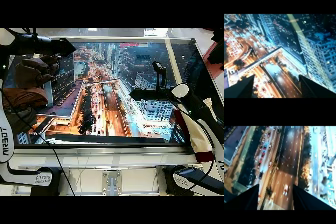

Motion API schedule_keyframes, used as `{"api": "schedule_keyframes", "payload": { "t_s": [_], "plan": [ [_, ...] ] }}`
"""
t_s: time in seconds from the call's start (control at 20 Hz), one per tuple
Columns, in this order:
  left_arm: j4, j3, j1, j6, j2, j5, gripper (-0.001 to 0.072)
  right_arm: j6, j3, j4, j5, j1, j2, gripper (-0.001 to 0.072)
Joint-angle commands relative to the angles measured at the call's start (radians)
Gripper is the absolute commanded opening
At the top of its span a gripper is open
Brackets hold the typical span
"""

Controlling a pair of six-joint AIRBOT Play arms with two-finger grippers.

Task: Fold the shirts.

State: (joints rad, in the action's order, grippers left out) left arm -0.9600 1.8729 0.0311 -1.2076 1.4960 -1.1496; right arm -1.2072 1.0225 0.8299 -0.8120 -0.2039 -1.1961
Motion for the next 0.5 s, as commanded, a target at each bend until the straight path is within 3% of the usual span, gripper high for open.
{"api": "schedule_keyframes", "payload": {
  "t_s": [0.0, 0.35, 0.4, 0.45],
  "plan": [
    [0.021, 0.001, 0.0, 0.0, 0.0, 0.016, 0.0625, 0.0, 0.0, -0.002, 0.047, -0.001, -0.001, 0.0481],
    [0.171, 0.001, 0.0, 0.003, 0.0, 0.047, 0.0624, 0.0, 0.0, 0.002, 0.108, -0.001, -0.001, 0.0481],
    [0.151, 0.001, 0.0, 0.003, 0.0, 0.07, 0.0594, 0.0, 0.0, 0.002, 0.128, -0.001, -0.001, 0.0481],
    [0.089, 0.001, 0.0, 0.003, 0.0, 0.092, 0.0417, 0.0, 0.0, 0.002, 0.147, -0.001, -0.001, 0.0481]
  ]
}}
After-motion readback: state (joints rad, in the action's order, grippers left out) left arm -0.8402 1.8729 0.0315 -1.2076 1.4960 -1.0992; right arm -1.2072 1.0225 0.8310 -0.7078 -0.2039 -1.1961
